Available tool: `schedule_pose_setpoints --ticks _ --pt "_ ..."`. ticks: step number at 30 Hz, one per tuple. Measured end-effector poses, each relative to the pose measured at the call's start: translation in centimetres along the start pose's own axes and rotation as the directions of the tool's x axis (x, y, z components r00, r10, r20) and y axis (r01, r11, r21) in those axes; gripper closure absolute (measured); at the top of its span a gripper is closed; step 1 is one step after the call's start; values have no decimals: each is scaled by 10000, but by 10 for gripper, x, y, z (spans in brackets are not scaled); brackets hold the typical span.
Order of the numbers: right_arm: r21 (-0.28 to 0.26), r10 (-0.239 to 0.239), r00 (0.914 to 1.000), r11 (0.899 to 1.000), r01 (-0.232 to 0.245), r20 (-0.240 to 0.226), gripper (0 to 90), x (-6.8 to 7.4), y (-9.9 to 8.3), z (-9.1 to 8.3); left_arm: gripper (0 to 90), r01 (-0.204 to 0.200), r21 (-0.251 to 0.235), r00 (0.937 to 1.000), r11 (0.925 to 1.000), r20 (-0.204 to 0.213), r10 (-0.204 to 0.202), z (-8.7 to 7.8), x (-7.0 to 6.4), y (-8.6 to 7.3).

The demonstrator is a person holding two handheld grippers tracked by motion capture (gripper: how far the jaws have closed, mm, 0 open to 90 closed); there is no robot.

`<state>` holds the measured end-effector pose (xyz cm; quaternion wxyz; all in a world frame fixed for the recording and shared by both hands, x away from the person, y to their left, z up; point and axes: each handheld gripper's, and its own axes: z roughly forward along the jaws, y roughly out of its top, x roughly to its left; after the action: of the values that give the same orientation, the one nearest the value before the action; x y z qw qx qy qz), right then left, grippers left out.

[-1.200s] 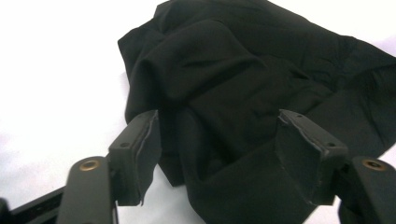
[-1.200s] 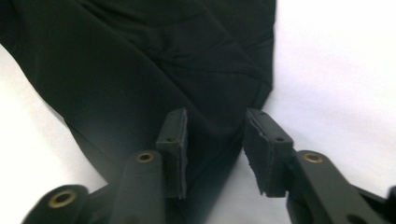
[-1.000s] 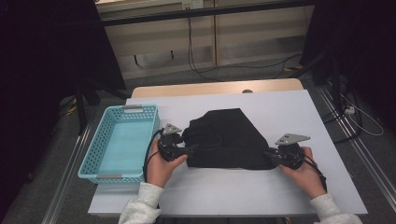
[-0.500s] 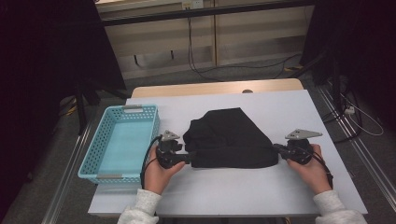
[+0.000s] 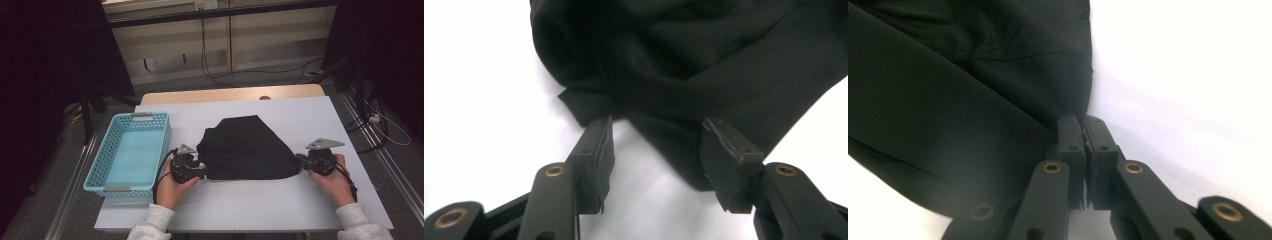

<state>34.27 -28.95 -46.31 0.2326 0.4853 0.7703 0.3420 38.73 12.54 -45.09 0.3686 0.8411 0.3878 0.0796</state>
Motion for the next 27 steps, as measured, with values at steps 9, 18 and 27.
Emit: schedule_pose_setpoints --ticks 9,18,27 --pt "-102 -131 9998 9999 133 117 897 -5 -2 -3 627 90 360 9988 9993 479 -107 5 -4 0" --pt "-612 -497 9981 9970 475 -353 799 3 0 -11 870 339 867 9926 9957 1129 -437 5 -6 4" --pt "-1390 -1015 9873 9867 843 -1219 659 13 5 -23 888 1049 586 9790 9928 1693 -1134 -17 -1 15"
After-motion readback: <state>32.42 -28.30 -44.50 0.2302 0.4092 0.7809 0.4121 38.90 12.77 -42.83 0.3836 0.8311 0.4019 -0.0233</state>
